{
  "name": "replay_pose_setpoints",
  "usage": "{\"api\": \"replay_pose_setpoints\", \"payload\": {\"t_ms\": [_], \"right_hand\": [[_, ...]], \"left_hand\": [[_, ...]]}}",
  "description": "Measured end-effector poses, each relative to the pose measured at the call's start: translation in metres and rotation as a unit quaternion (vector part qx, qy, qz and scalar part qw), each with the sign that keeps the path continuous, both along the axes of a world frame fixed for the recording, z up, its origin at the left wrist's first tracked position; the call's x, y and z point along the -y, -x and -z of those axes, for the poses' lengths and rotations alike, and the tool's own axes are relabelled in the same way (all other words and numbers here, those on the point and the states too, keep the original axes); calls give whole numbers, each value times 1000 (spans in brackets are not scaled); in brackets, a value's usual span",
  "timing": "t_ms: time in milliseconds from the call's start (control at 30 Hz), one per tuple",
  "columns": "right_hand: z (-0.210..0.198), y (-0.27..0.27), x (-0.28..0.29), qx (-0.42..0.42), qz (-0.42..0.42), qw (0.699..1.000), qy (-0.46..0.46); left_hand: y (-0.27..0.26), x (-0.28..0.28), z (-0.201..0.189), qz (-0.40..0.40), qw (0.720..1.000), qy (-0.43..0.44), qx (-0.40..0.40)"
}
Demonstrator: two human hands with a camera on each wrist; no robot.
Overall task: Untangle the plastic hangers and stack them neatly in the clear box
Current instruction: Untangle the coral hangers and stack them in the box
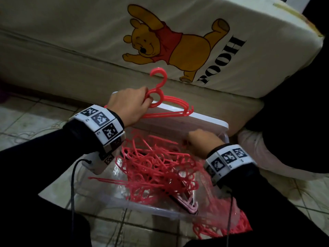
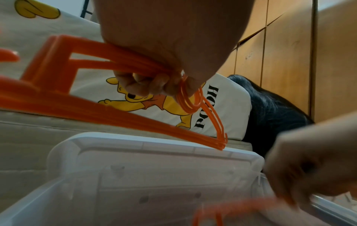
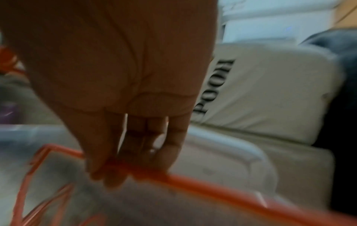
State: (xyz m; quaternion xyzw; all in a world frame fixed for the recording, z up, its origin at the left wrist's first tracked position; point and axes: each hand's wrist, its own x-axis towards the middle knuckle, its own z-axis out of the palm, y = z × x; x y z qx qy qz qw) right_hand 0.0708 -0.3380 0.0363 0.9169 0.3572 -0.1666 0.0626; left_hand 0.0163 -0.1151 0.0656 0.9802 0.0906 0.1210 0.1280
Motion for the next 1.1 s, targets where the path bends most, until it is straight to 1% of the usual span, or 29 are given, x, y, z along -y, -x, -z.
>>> {"api": "replay_pose_setpoints", "payload": {"t_ms": [100, 233, 333, 467, 533, 633, 733, 833, 900, 967, 1000, 1033, 1100], "right_hand": [[-28, -11, 15, 58, 27, 997, -45], [-48, -20, 37, 76, 63, 990, -105], [-47, -23, 48, 81, 78, 985, -131], [-30, -23, 54, 72, 92, 985, -129], [-23, -23, 52, 88, 80, 986, -116], [-19, -18, 46, 131, 32, 987, -93], [-15, -6, 33, 130, -18, 988, -85], [-16, 7, 13, 127, -63, 982, -122], [-24, 8, 6, 114, -35, 977, -177], [-32, 4, 9, 81, 36, 959, -269], [-36, 2, 11, 54, 71, 939, -331], [-39, -1, 12, 22, 100, 913, -396], [-44, -4, 12, -58, 159, 848, -501]], "left_hand": [[0, -2, -2, -4, 1000, 6, 27], [-1, -5, -8, -7, 997, 23, 71], [0, -5, -12, -16, 994, 55, 94], [-2, -4, -10, -31, 991, 108, 74], [-3, -4, -9, -34, 989, 125, 68], [-5, -3, -7, -35, 990, 121, 67], [-4, -1, -7, -28, 991, 121, 54], [-3, 1, -7, -25, 990, 134, 35], [-2, 3, -8, -27, 988, 150, 22], [-2, 3, -10, -22, 985, 170, 2], [-2, 3, -10, -18, 982, 188, -4], [-1, 2, -11, -10, 977, 211, -8], [1, 2, -11, 18, 969, 247, -20]]}}
